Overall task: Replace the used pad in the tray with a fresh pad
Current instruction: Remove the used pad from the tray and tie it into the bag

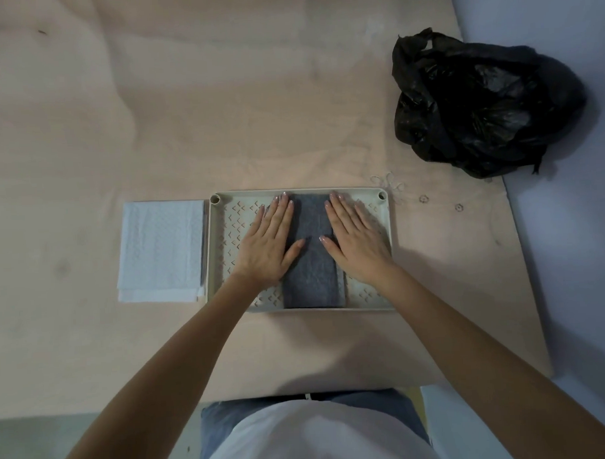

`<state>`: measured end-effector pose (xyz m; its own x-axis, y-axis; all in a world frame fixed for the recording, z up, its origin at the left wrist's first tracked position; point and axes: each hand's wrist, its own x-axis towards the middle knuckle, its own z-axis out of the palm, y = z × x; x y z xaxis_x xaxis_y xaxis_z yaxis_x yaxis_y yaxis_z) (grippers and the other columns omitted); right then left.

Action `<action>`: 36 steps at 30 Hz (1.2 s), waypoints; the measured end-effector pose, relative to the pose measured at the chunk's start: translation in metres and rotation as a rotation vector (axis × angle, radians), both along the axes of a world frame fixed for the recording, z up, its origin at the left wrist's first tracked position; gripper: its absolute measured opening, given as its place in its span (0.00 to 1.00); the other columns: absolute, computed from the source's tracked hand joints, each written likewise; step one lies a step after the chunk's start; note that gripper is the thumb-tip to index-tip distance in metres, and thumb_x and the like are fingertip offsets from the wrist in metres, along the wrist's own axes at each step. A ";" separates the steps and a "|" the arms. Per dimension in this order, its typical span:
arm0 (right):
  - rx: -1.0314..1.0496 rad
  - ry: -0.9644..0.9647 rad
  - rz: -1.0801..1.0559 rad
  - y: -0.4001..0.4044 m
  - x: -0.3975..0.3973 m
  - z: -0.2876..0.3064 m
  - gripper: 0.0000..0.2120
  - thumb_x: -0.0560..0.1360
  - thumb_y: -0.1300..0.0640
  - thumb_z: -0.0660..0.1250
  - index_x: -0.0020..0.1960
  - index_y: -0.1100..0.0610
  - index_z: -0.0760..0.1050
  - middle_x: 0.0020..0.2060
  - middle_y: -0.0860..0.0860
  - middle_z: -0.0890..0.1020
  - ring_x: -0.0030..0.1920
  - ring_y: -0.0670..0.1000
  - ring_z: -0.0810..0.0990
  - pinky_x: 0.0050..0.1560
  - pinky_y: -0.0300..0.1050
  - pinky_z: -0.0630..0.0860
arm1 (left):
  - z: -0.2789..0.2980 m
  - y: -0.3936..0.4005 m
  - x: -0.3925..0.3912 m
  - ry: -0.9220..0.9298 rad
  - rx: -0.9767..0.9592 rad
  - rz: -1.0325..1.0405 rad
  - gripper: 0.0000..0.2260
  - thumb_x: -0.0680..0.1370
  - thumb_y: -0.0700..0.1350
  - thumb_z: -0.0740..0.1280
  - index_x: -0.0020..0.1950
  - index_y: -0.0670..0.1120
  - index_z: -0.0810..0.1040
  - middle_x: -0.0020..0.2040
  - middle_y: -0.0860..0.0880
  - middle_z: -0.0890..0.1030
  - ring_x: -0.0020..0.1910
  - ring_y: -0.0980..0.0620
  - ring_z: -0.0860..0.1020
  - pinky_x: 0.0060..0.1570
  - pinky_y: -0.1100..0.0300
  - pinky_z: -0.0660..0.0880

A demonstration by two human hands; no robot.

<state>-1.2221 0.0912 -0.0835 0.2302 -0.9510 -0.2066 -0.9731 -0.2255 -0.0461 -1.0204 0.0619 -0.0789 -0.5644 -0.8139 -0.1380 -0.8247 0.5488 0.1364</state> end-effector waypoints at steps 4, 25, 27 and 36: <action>0.031 -0.054 0.188 0.020 -0.003 0.007 0.33 0.79 0.38 0.37 0.75 0.59 0.37 0.76 0.54 0.40 0.76 0.52 0.38 0.74 0.48 0.36 | 0.003 0.020 0.015 -0.031 -0.054 -0.249 0.33 0.81 0.60 0.44 0.76 0.37 0.51 0.77 0.40 0.52 0.76 0.44 0.51 0.75 0.46 0.52; 0.129 0.069 0.334 0.037 0.017 0.009 0.34 0.80 0.39 0.41 0.76 0.60 0.36 0.76 0.55 0.39 0.76 0.52 0.36 0.75 0.50 0.36 | 0.001 0.029 0.020 -0.176 -0.002 -0.272 0.35 0.77 0.63 0.35 0.77 0.41 0.42 0.78 0.43 0.44 0.76 0.47 0.41 0.75 0.50 0.40; 0.133 0.055 0.339 0.035 0.023 0.009 0.34 0.80 0.39 0.41 0.76 0.60 0.37 0.76 0.55 0.39 0.76 0.52 0.37 0.75 0.49 0.36 | 0.003 0.027 0.027 -0.188 0.000 -0.269 0.35 0.77 0.63 0.36 0.77 0.41 0.42 0.78 0.43 0.45 0.77 0.47 0.42 0.75 0.50 0.40; 0.180 -0.079 0.525 0.059 0.002 0.021 0.28 0.81 0.41 0.38 0.76 0.53 0.45 0.76 0.49 0.46 0.76 0.49 0.39 0.73 0.49 0.31 | 0.016 0.048 0.056 -0.106 0.048 -0.519 0.30 0.81 0.59 0.40 0.77 0.42 0.45 0.77 0.44 0.45 0.77 0.48 0.41 0.74 0.48 0.39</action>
